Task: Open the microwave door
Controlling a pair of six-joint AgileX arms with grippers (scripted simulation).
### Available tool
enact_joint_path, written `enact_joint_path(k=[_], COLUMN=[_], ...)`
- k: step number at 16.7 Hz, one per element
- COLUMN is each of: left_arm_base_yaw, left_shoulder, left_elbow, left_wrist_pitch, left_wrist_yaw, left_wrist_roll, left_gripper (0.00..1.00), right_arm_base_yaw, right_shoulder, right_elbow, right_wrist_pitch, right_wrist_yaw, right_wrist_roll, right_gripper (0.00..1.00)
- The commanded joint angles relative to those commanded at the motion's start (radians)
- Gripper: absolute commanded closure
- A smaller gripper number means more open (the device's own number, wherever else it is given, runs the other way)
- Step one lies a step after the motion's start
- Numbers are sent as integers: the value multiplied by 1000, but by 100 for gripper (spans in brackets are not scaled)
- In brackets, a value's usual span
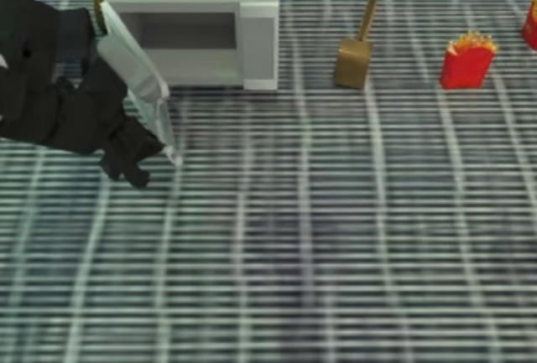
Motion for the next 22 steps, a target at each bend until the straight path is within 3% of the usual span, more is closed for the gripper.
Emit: enact_joint_path(k=[4,22], left_arm_base_yaw=[20,21], left_shoulder=[3,3], left_elbow=[9,9], left_wrist_pitch=[-25,-26], left_wrist_yaw=[21,21], left_wrist_roll=[46,48], left_gripper=[100,100], right_arm_base_yaw=[0,0], right_shoulder=[0,0], right_elbow=[0,0], right_wrist_pitch=[0,0], right_wrist_yaw=[0,0], right_wrist_roll=[0,0], right_gripper=[0,0])
